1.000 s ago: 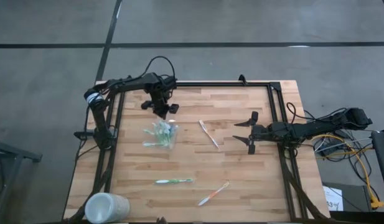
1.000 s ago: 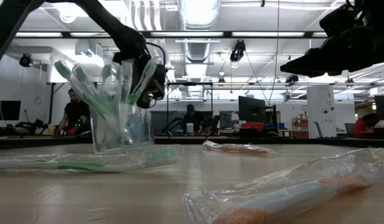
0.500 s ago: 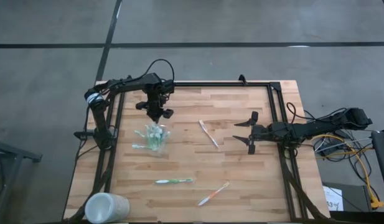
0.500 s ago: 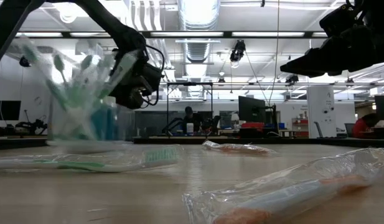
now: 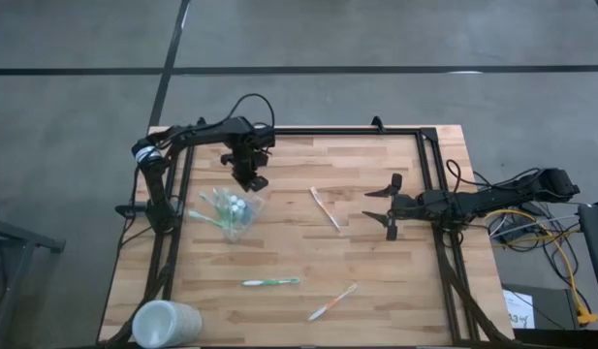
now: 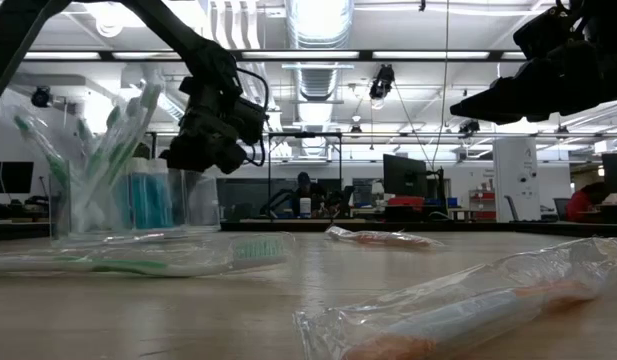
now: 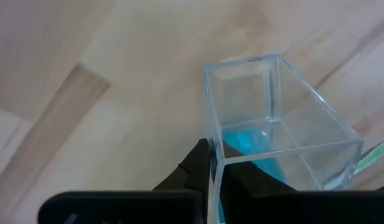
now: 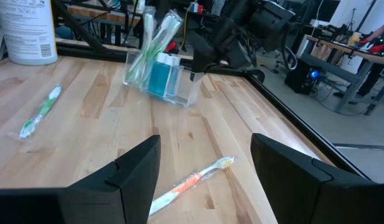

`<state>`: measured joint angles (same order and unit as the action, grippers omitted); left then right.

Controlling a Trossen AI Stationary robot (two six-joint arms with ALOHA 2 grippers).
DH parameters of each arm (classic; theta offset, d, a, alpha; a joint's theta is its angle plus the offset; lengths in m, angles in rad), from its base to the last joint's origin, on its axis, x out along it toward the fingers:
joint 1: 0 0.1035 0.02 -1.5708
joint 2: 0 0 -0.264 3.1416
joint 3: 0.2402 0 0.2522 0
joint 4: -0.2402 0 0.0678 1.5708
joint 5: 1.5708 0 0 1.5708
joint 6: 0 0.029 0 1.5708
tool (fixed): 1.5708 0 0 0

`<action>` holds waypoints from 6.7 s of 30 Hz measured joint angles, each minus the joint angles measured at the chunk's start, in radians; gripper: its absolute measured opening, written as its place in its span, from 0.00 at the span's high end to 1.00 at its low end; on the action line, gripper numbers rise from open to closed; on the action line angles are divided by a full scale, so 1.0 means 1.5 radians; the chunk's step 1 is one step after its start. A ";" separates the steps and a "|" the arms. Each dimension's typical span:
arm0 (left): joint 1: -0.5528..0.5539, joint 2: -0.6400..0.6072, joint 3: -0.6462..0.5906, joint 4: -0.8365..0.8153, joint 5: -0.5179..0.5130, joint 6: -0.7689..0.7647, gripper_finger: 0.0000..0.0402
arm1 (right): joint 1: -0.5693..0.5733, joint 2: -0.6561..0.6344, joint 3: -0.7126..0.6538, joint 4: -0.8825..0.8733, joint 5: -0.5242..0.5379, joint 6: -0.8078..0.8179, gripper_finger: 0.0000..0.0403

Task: Pick & Place toothbrushing station
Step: Adjust the transparent organizer on the table, then put the green toothbrush into the transparent organizer

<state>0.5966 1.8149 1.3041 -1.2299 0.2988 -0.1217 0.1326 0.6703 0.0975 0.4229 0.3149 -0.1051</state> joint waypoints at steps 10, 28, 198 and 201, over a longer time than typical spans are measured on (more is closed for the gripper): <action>-0.020 0.000 0.000 0.011 -0.008 0.135 0.94 | 0.000 0.000 0.000 0.000 0.000 0.000 0.39; -0.061 -0.002 0.000 0.090 -0.033 0.255 0.94 | 0.000 0.000 0.000 0.000 0.000 0.000 0.39; -0.717 0.060 0.007 0.517 -0.400 -0.441 0.92 | 0.000 0.000 0.000 0.000 0.000 0.000 0.39; -0.717 0.028 0.007 0.508 -0.444 -0.440 0.94 | 0.000 0.000 0.000 0.000 0.000 0.000 0.39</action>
<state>-0.4789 1.8572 1.3140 -0.4682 -0.3679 -0.7819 0.1325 0.6704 0.0975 0.4226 0.3149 -0.1051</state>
